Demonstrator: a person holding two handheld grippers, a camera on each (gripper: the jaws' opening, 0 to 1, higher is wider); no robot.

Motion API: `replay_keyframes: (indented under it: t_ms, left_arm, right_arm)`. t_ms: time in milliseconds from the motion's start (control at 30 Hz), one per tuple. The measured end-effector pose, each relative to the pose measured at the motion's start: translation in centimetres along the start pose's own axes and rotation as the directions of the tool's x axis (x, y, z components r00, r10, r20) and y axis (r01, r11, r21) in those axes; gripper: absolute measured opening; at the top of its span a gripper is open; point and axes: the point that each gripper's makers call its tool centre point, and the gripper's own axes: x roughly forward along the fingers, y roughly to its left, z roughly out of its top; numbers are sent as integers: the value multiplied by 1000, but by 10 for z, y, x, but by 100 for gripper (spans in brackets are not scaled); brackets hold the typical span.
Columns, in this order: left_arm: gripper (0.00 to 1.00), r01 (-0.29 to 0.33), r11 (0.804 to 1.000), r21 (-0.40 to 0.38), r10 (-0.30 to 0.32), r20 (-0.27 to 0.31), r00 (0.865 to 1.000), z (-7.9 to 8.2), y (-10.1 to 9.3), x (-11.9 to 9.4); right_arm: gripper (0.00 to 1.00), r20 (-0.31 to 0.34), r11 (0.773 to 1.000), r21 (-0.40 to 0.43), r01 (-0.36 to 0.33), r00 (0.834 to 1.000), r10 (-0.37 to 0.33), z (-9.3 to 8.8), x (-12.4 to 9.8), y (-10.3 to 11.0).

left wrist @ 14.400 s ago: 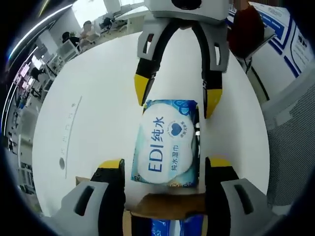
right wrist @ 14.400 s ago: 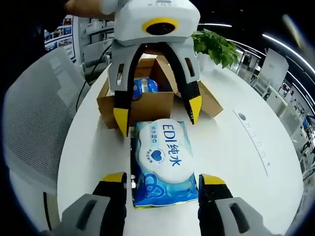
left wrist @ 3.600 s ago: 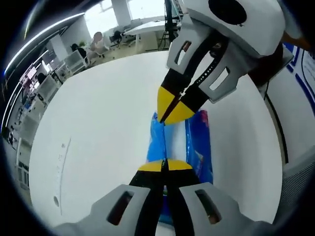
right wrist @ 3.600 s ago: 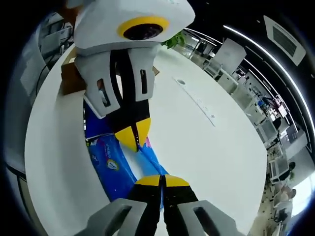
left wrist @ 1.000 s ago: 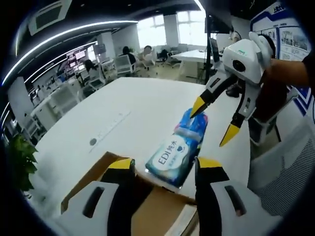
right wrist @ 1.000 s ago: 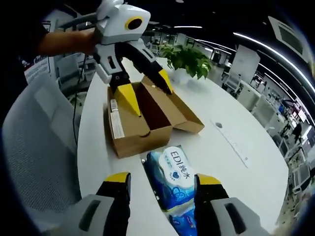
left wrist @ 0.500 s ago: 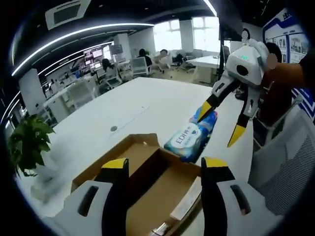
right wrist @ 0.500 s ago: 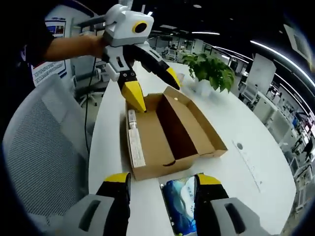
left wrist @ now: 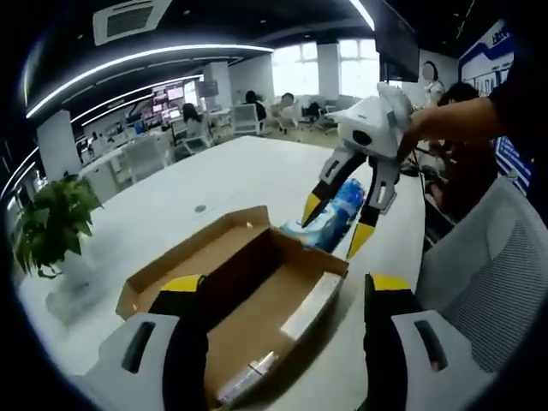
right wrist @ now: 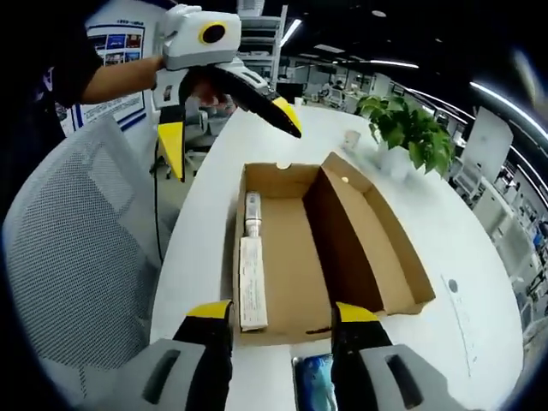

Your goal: Operate the shoe box by opening the lid, removing the specified soft item, and placing it in the target area until the item is outside and the box remains undamaged.

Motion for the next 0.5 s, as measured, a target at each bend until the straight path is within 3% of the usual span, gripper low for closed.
replay_keyframes:
  t_ms: [233,500]
  left_arm:
    - [80,-48,998,-50,51,54,997,-11,-3,-28]
    - [86,-94,992,-79,99,61,993,-26,-13,-53]
  right_arm:
    - [42,-20,999,-19,-29,999,28,3,27,-3]
    - [42,-57,997,-42,-64,996,62,3,54,-1]
